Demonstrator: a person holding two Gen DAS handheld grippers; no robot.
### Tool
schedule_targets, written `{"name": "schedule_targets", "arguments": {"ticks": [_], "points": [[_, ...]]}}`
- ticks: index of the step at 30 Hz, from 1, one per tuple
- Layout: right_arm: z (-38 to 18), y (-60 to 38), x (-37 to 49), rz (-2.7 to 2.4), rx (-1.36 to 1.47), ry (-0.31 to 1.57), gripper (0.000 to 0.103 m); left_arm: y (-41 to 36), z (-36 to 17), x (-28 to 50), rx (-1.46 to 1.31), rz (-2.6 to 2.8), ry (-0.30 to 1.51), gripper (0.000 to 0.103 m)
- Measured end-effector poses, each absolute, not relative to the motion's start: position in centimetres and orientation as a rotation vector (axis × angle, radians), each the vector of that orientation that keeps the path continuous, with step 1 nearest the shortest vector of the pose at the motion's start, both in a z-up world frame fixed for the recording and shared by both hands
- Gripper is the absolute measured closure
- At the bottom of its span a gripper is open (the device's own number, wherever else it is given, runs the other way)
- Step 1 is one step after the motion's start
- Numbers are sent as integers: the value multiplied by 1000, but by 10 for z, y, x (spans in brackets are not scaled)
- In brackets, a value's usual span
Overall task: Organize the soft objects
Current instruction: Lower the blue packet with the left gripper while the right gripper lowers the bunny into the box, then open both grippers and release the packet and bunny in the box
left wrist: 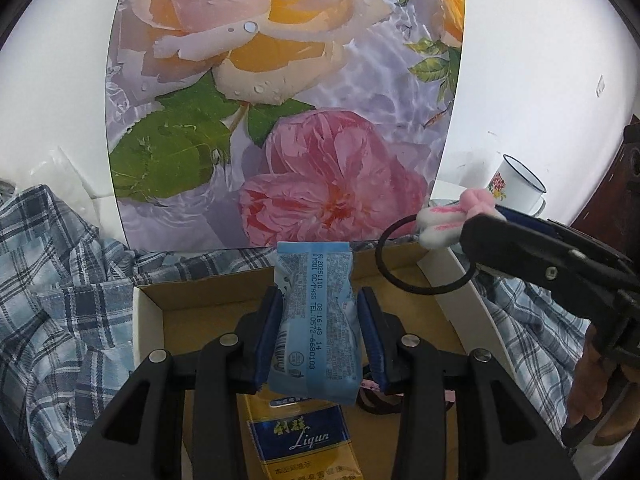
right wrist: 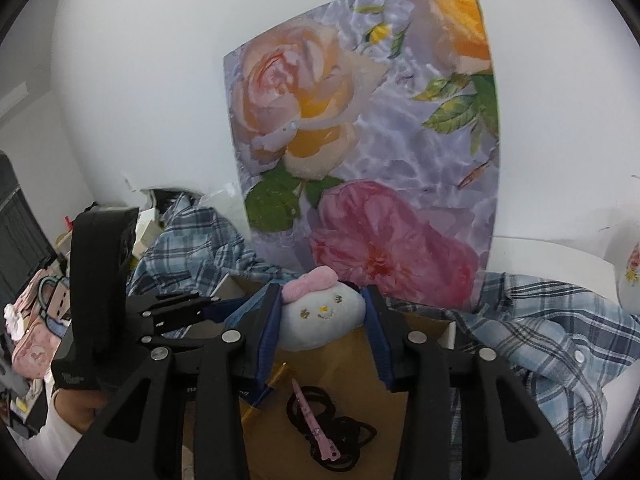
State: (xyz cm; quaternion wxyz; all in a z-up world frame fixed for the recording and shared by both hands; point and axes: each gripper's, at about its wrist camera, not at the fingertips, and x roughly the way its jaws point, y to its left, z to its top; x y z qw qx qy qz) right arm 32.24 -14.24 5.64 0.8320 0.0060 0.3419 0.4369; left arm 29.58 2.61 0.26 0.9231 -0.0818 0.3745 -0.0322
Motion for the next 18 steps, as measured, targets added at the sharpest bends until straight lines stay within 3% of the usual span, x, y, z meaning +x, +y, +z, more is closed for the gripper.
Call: {"name": "schedule_targets", "arguments": {"ticks": [1, 3, 4, 6, 13, 18], "points": [[58, -143, 322, 933, 18, 727, 55, 27, 3, 296, -175, -71, 763, 60], [60, -142, 321, 946, 11, 728, 40, 28, 4, 297, -192, -65, 758, 25], [61, -142, 320, 937, 2, 722, 36, 29, 5, 297, -202, -59, 755, 1], [62, -141, 318, 924, -19, 719, 35, 33, 8, 293, -233, -76, 716, 0], [62, -145, 322, 894, -5, 729, 11, 31, 9, 294, -199, -39, 725, 0], [64, -152, 327, 849, 19, 721, 1, 32, 7, 295, -180, -15, 732, 0]]}}
